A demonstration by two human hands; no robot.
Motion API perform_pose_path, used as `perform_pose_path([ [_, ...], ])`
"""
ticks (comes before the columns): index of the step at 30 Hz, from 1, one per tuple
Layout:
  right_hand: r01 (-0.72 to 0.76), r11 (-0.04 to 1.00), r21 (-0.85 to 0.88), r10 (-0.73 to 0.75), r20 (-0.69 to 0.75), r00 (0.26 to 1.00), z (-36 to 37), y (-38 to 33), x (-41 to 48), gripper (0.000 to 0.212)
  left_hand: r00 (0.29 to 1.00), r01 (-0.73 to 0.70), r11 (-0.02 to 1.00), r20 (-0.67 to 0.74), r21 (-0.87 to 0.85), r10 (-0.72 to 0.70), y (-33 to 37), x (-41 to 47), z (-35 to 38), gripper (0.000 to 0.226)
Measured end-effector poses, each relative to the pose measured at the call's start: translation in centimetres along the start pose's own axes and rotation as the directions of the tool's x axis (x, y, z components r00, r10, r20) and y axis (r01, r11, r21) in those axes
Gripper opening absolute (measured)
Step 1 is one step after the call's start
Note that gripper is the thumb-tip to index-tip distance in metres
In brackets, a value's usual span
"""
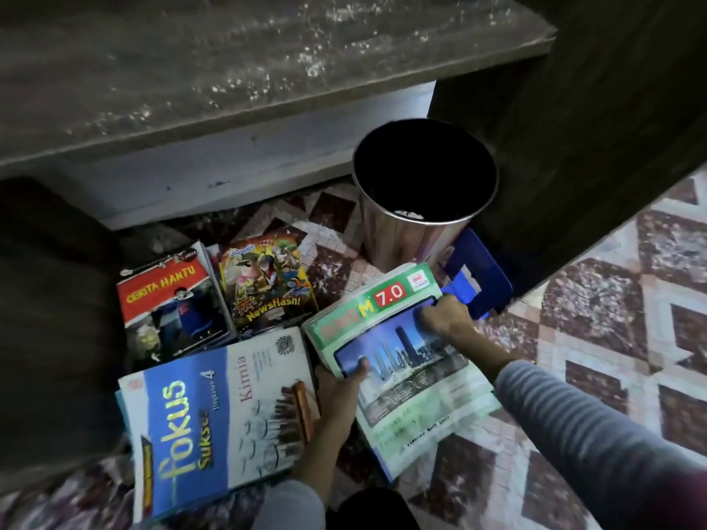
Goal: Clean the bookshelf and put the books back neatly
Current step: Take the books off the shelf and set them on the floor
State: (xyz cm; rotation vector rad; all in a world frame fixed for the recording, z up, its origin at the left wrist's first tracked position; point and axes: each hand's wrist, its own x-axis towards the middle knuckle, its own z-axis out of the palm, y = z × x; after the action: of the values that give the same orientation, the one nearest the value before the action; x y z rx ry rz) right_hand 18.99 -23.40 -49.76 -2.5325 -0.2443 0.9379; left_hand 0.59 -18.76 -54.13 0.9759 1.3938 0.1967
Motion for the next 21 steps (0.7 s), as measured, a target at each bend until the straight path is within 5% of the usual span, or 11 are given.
perform_pose_path([
  [8, 0.051, 0.995, -0.081, -0.029, 0.255, 0.966, 1.9, 0.2, 4.8, 0.018, 0.993, 0.082, 0.994, -0.086, 0.072, -0.076, 0.4, 4.2, 1.6, 0.086],
  [16, 0.026, 0.992, -0.123, -0.003, 0.184, 0.983, 2.3, 1.6, 6.9, 0.019, 0.991, 0.131, 0.971, -0.057, 0.201, -0.122, 1.6, 5.2, 2.5, 0.067],
  [21, 0.023, 0.985, -0.171, 0.000, 0.134, 0.991, 2.0, 3.0, 6.6, 0.044, 0.999, 0.006, 0.938, 0.040, 0.347, -0.021, 3.1, 5.6, 1.9, 0.060],
])
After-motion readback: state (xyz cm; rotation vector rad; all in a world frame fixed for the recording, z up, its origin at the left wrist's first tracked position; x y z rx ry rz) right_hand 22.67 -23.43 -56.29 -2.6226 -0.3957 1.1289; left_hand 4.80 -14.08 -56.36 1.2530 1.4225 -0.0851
